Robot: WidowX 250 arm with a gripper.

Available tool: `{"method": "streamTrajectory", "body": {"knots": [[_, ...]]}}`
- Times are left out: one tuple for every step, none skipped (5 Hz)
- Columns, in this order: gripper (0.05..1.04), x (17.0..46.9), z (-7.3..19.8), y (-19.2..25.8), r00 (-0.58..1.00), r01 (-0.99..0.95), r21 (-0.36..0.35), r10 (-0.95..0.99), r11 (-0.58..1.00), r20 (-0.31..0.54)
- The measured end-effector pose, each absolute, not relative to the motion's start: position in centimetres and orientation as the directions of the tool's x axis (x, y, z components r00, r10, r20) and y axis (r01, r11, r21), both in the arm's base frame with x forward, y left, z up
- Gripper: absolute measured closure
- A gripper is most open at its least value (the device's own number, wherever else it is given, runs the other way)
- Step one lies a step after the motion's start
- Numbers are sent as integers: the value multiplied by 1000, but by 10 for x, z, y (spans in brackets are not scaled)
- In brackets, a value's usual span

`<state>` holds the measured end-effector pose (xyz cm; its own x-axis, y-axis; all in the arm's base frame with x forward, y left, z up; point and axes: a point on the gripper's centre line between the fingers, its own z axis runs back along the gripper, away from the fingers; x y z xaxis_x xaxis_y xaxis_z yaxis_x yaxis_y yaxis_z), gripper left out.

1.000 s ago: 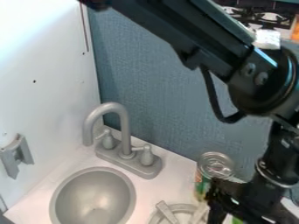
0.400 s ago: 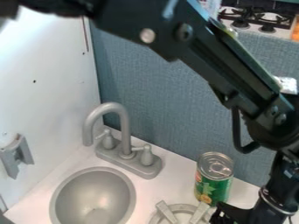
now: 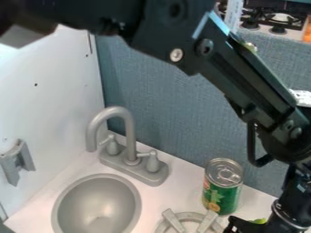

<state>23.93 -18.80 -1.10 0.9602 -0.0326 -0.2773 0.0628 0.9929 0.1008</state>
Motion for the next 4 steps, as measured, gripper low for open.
{"method": "streamTrajectory", "body": {"knots": [[450, 234, -25, -190, 949, 67, 78, -39, 995, -313], [714, 233, -27, -193, 947, 83, 47, -64, 995, -315], [750, 230, -27, -192, 941, 89, 45, -69, 995, -331], [750, 221, -9, -180, 942, 54, 55, -33, 997, -334]]}}
